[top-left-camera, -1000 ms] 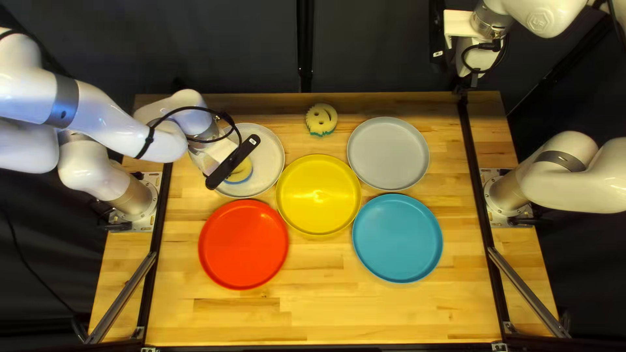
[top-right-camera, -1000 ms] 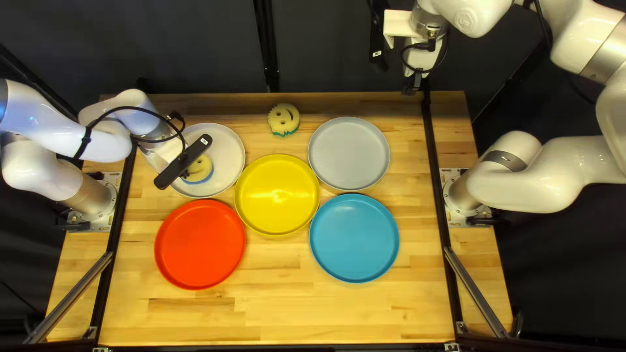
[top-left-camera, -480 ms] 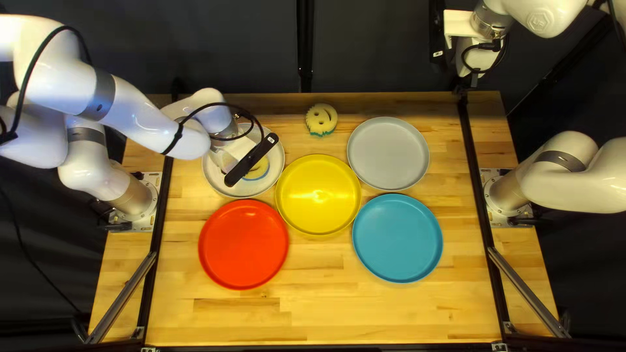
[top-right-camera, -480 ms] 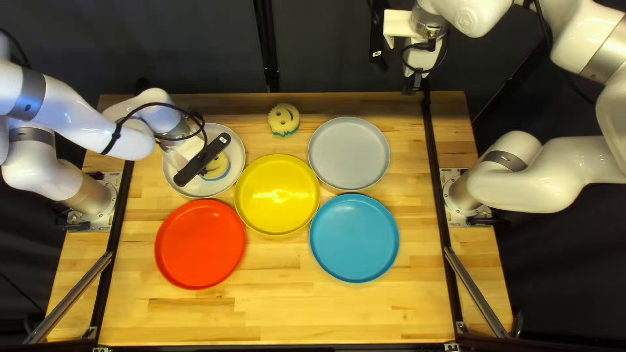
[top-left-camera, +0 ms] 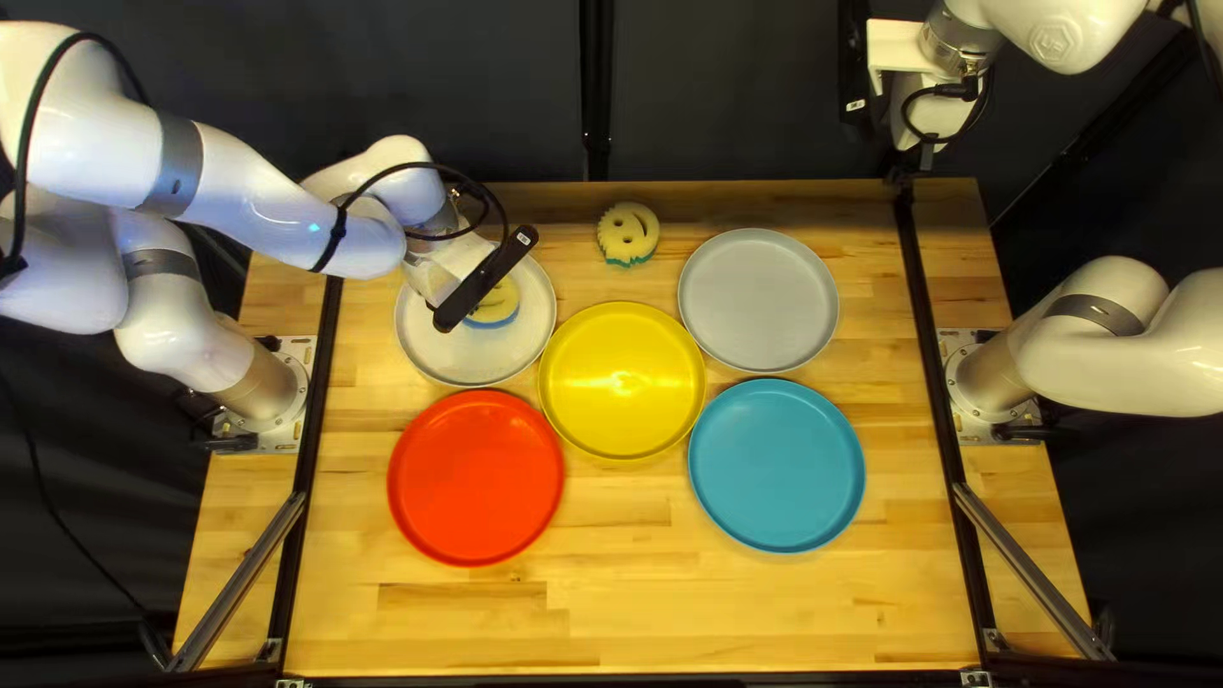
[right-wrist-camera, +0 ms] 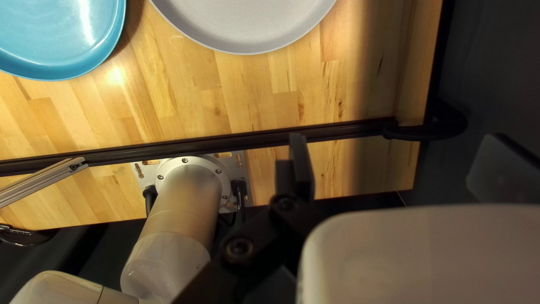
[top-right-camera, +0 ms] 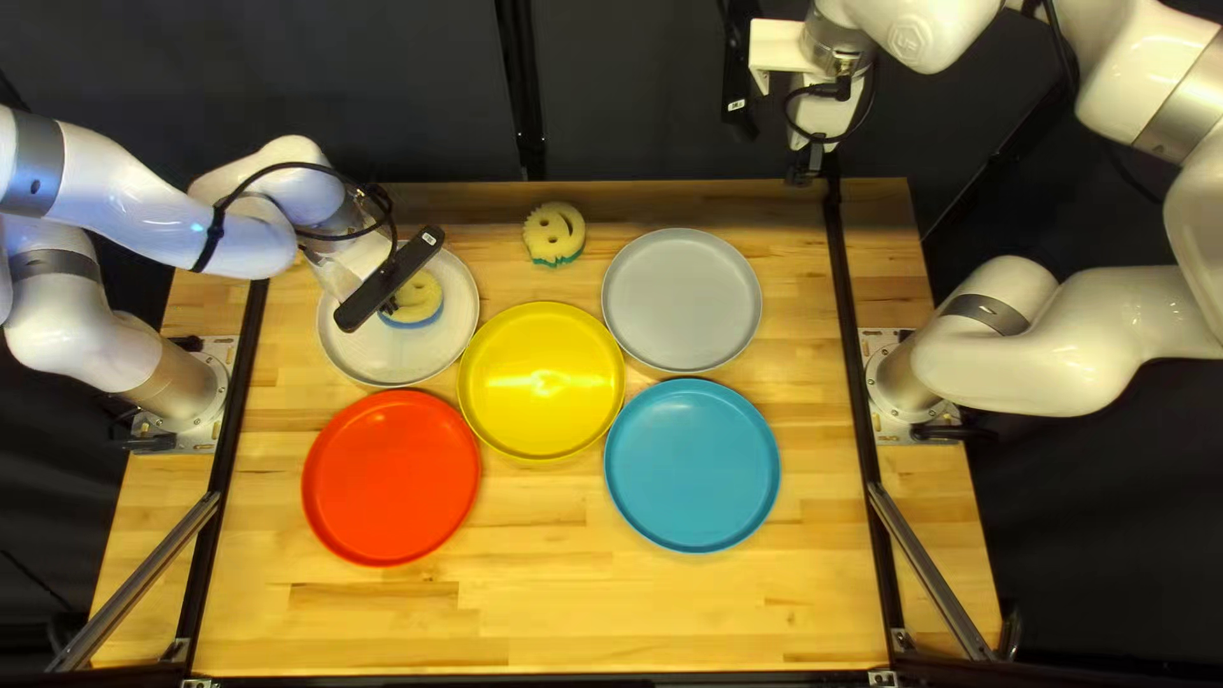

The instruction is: Pick up sponge and scrub the plate

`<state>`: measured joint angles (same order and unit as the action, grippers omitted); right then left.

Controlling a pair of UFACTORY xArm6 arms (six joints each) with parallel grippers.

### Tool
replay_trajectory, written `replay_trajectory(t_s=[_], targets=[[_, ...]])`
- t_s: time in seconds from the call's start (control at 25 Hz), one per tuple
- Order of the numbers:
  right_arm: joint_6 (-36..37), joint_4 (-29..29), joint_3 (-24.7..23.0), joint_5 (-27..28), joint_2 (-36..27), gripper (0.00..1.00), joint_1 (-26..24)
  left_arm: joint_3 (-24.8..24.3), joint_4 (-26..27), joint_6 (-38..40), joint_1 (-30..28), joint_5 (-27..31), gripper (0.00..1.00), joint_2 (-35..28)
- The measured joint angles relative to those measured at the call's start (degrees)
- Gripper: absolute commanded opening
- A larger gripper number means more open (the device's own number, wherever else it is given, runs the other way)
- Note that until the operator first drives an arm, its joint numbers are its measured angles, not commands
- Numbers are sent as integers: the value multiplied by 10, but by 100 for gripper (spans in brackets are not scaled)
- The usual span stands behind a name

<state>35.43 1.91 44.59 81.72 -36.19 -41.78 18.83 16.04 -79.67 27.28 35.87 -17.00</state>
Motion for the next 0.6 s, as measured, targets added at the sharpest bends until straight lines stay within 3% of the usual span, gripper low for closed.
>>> replay_trajectory(t_s=[0.28,0.6], targets=[[0,0,0,0,0,100,0,-9,-3,47,-57,-12,0,-20],[0,0,0,0,0,100,0,7,-55,154,-132,25,0,-75]])
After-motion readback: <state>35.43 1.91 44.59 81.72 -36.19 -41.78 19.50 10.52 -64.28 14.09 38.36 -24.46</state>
